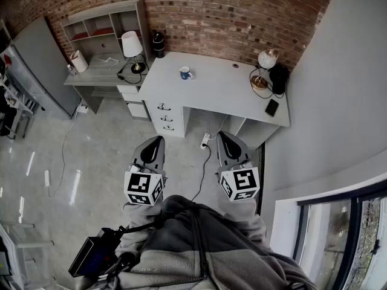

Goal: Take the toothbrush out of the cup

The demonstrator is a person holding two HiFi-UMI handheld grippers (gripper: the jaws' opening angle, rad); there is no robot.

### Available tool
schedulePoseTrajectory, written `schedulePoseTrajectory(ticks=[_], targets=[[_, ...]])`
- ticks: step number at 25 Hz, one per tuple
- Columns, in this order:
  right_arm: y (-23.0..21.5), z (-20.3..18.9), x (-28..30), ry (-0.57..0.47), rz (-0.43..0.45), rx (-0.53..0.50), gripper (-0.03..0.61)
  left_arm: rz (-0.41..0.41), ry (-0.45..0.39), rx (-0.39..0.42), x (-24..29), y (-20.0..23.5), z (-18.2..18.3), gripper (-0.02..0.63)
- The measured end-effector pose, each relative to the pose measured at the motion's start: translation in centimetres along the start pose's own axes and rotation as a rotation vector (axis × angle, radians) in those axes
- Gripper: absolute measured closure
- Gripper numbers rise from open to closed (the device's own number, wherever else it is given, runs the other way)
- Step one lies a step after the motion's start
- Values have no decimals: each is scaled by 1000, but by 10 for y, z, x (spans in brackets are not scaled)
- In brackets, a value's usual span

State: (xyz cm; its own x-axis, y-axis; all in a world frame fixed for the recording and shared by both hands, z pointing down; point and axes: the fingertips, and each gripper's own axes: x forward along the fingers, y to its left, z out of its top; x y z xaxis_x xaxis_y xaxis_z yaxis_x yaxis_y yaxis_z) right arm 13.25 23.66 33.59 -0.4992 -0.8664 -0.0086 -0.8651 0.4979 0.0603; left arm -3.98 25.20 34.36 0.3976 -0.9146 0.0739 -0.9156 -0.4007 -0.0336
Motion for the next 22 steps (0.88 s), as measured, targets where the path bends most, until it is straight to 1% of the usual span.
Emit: schedulePoseTrajectory(ticks=[9, 14, 22], targets=[[3, 1, 14, -7, 16, -16, 577, 27, -7, 6, 1, 14, 1, 609], [6, -1, 17, 2, 24, -15, 577, 55, -11, -9, -4, 26, 1, 609], [6, -8, 14, 18, 15, -9, 577, 40, -5, -18, -4, 24, -3, 609]])
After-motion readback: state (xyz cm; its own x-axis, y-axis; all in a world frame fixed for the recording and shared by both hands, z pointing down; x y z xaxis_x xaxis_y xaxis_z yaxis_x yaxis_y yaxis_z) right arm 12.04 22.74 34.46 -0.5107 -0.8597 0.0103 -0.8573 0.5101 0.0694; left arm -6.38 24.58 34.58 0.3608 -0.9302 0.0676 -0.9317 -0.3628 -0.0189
